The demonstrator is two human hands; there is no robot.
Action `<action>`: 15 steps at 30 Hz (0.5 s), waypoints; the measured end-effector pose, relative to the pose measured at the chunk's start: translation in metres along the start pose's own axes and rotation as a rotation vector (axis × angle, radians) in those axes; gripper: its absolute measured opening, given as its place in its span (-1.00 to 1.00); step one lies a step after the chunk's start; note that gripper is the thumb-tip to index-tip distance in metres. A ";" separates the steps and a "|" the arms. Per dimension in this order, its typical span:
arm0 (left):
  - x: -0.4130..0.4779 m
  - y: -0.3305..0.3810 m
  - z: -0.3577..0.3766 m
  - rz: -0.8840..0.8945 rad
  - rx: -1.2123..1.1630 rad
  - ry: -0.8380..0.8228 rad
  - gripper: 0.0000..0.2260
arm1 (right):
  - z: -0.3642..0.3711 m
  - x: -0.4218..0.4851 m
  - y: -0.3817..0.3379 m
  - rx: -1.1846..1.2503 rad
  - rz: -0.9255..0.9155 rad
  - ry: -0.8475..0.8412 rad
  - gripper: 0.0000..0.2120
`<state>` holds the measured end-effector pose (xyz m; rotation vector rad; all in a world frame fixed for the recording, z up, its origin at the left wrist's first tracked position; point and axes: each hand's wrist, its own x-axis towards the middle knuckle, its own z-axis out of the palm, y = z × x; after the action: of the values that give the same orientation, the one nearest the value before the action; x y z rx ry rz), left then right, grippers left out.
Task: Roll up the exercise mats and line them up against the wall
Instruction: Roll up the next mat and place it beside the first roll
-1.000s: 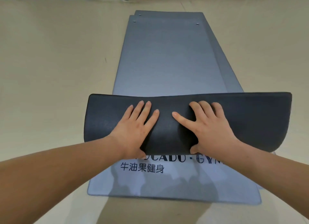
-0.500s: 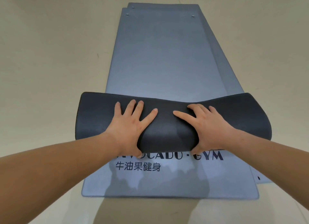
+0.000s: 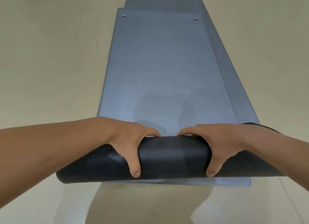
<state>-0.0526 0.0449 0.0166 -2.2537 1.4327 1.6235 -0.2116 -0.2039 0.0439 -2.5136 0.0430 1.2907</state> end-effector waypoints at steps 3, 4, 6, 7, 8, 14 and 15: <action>0.010 -0.007 -0.001 -0.066 -0.044 -0.113 -0.01 | 0.003 0.028 0.008 0.213 0.008 -0.195 0.02; 0.010 -0.011 -0.003 -0.085 -0.051 -0.104 -0.01 | 0.000 0.038 0.011 0.262 -0.002 -0.237 -0.02; 0.001 -0.018 -0.010 -0.128 -0.079 -0.032 -0.03 | -0.012 0.052 0.018 0.331 -0.019 -0.281 -0.05; -0.004 -0.023 -0.015 -0.151 -0.090 0.039 -0.02 | -0.019 0.057 0.022 0.357 -0.012 -0.277 -0.06; -0.011 -0.026 -0.020 -0.175 -0.062 0.129 0.01 | -0.026 0.060 0.027 0.381 0.009 -0.257 -0.06; -0.028 -0.013 -0.016 -0.187 0.342 0.734 -0.34 | -0.066 0.063 0.048 0.320 0.132 0.172 0.14; -0.026 -0.008 -0.010 -0.151 0.391 0.734 -0.33 | -0.071 0.062 0.048 0.306 0.133 0.244 0.10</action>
<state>-0.0405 0.0619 0.0368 -2.7148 1.4493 0.4020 -0.1269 -0.2629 0.0206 -2.4144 0.4355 0.9312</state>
